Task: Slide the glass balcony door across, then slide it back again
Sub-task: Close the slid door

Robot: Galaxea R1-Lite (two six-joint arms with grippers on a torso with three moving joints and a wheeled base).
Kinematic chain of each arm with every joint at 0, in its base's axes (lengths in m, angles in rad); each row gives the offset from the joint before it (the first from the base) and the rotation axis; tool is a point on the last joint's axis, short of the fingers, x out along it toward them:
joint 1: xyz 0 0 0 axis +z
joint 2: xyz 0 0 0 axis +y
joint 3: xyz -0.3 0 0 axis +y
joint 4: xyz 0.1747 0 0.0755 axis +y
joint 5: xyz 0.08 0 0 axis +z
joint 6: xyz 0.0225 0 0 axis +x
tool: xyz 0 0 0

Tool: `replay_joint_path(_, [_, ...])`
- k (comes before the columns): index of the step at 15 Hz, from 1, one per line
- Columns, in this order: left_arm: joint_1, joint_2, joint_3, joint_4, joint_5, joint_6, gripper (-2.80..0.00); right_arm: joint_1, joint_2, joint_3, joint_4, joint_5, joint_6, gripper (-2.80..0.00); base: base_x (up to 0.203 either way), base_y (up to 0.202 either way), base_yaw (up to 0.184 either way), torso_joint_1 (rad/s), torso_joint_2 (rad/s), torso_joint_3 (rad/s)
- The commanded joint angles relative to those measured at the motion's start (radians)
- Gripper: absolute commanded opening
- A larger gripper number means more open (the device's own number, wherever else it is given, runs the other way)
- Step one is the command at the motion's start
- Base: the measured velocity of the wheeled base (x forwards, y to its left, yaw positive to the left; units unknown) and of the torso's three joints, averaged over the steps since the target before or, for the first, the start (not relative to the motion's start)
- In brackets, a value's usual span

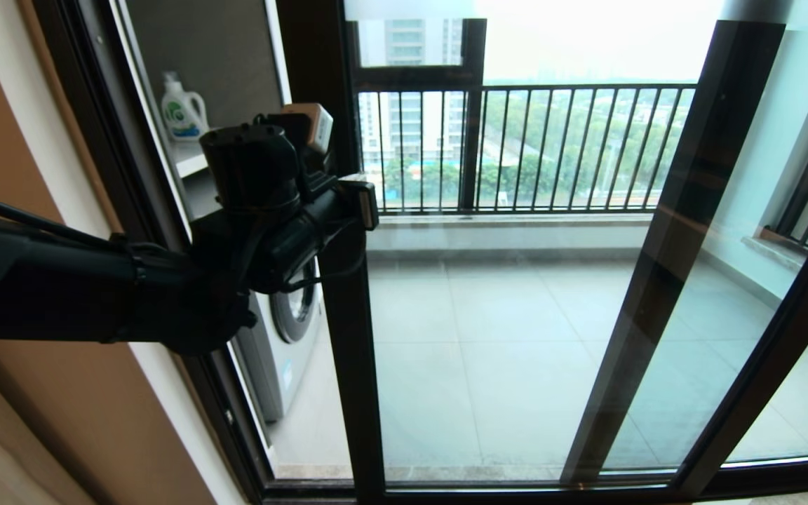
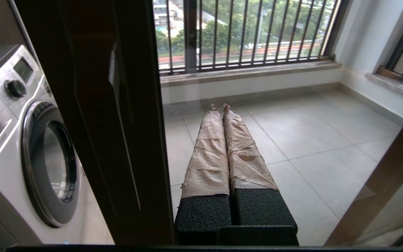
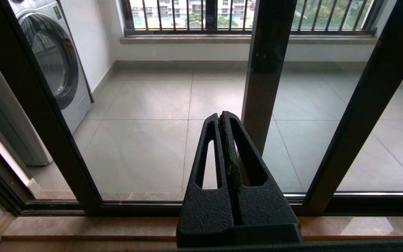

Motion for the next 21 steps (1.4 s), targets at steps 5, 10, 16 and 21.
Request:
replay_joint_path(5, [0.036,0.115,-0.096,-0.038,0.054,0.002,-2.80,0.001,0.000,0.012,-0.001,0.001,-0.001,-2.80,0.000,0.000,0.000,0.000,0.00,0.000])
replay_joint_path(10, [0.113,0.142,-0.143,-0.038,0.074,0.003,-2.80,0.001,0.000,0.012,-0.001,0.001,-0.001,-2.80,0.000,0.000,0.000,0.000,0.00,0.000])
replay_joint_path(16, [0.174,0.146,-0.142,-0.039,0.076,0.005,-2.80,-0.001,0.000,0.012,0.000,0.000,-0.001,-2.80,0.000,0.000,0.000,0.000,0.00,0.000])
replay_joint_path(21, [0.192,0.136,-0.140,-0.039,0.105,0.016,-2.80,0.000,0.000,0.012,0.000,0.001,-0.001,-2.80,0.000,0.000,0.000,0.000,0.00,0.000])
